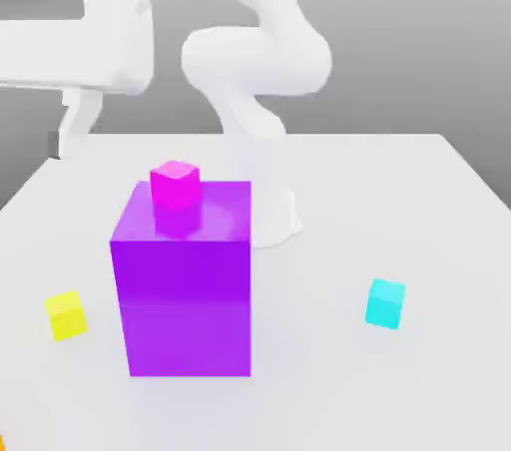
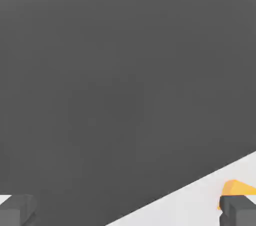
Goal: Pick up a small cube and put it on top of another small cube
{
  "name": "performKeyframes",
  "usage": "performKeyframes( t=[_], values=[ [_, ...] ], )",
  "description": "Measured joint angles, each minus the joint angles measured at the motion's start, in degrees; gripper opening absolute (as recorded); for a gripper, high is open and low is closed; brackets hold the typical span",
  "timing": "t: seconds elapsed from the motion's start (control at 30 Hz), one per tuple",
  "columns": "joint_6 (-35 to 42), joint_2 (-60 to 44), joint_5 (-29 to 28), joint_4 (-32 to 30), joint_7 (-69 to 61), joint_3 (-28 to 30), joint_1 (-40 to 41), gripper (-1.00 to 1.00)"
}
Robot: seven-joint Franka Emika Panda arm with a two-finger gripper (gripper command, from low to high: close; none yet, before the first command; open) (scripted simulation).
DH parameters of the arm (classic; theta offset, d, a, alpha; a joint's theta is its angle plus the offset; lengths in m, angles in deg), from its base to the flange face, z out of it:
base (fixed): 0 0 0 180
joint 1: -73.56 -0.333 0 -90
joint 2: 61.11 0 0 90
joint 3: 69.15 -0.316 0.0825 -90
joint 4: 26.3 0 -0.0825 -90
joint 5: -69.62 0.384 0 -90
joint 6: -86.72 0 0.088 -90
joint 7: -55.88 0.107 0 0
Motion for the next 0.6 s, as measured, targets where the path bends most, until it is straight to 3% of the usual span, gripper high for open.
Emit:
performKeyframes(
  t=[0.43, 0.57, 0.6],
  values=[
    [-4.9, -27.5, 7.7, 4.9, 0.1, 2.6, 9.5, 0.0],
    [-9.7, -35.8, 10.0, 6.6, -0.9, 1.2, 11.7, 0.0],
    [-11.1, -37.6, 10.4, 7.0, -1.1, 0.7, 12.2, -1.0]
  ],
)
